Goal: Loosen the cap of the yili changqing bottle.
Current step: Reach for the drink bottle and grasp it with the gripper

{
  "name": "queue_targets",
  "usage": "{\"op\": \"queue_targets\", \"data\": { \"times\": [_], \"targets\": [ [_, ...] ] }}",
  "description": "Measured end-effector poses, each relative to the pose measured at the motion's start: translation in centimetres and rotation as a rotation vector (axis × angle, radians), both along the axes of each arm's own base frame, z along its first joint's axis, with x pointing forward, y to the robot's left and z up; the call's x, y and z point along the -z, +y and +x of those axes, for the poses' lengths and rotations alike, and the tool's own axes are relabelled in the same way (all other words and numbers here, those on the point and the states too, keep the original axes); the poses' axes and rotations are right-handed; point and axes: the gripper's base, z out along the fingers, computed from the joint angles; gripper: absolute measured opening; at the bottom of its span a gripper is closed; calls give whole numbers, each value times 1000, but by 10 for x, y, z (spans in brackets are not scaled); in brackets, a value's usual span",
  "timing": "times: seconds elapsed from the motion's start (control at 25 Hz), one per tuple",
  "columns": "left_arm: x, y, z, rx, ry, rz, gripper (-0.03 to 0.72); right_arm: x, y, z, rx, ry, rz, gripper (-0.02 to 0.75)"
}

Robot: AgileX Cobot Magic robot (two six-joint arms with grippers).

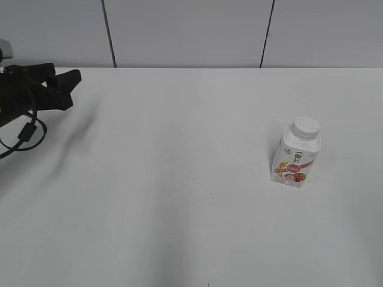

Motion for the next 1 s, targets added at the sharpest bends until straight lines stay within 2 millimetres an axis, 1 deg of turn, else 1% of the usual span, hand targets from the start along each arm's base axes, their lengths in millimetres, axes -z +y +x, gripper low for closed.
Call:
{"op": "queue_targets", "data": {
  "times": [0.12, 0.28, 0.4, 0.52, 0.68, 0.72, 0.88, 1.0],
  "targets": [
    [6, -9, 18, 131, 7, -13, 428, 0, 0, 0, -1, 0, 1, 511],
    [12, -16, 39, 244, 31, -38, 428, 0, 0, 0, 0, 0, 1, 511],
    [13, -26, 51, 350, 6, 1, 428, 0, 0, 0, 0, 0, 1, 511],
    [18, -48, 59, 459, -10, 40, 428, 0, 0, 0, 0, 0, 1, 511],
    [25, -82, 65, 542, 20, 35, 428, 0, 0, 0, 0, 0, 1, 511],
    [26, -91, 66, 562, 27, 37, 428, 0, 0, 0, 0, 0, 1, 511],
    [21, -125, 65, 652, 16, 47, 433, 0, 0, 0, 0, 0, 1, 511],
    [22, -147, 61, 720, 29, 56, 468, 0, 0, 0, 0, 0, 1, 511]
  ]
}}
